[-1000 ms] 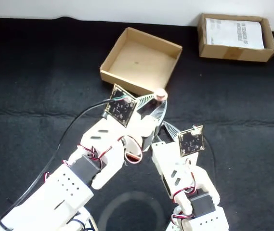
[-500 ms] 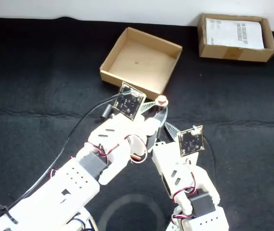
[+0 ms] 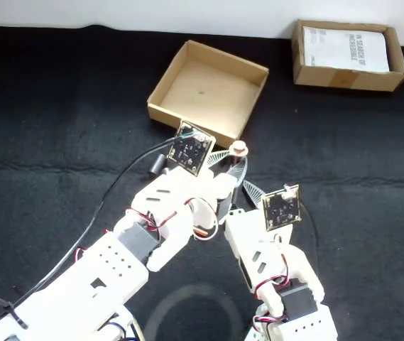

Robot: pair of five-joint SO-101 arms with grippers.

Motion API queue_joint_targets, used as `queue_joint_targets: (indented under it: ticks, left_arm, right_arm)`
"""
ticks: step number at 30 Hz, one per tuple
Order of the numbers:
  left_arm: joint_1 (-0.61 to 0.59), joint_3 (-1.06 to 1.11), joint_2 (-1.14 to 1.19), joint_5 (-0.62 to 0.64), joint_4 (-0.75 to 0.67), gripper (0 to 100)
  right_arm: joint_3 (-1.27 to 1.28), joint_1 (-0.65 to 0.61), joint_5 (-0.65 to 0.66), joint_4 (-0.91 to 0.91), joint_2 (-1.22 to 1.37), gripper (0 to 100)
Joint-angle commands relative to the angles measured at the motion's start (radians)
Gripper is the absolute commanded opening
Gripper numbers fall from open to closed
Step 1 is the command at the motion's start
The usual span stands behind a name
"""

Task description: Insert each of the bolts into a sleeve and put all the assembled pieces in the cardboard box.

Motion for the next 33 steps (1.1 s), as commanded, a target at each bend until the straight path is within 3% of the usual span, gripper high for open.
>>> queue_joint_targets:
  ticks: [1,5,13,21,29,33]
  left_arm:
    - [-0.002,-0.012,-0.054,-0.002,0.060,1]
    - [-0.005,-0.012,-0.105,-0.002,0.167,2]
    - [-0.008,-0.015,-0.151,0.003,0.310,19]
    - [-0.012,-0.015,-0.226,0.000,0.382,19]
    - [-0.013,-0.018,-0.493,-0.003,0.483,18]
    - [-0.074,-0.012,-0.627,-0.003,0.560,9]
  right_arm:
    - [0.059,0.012,-0.003,-0.016,0.002,0.6]
    - [0.059,0.012,-0.003,-0.016,0.002,0.6]
    - [0.058,0.012,-0.003,-0.016,0.002,0.6]
    - [0.058,0.012,-0.003,-0.015,0.002,0.6]
    - [0.059,0.012,-0.003,-0.015,0.002,0.6]
    - [0.067,0.012,-0.003,-0.015,0.002,0.6]
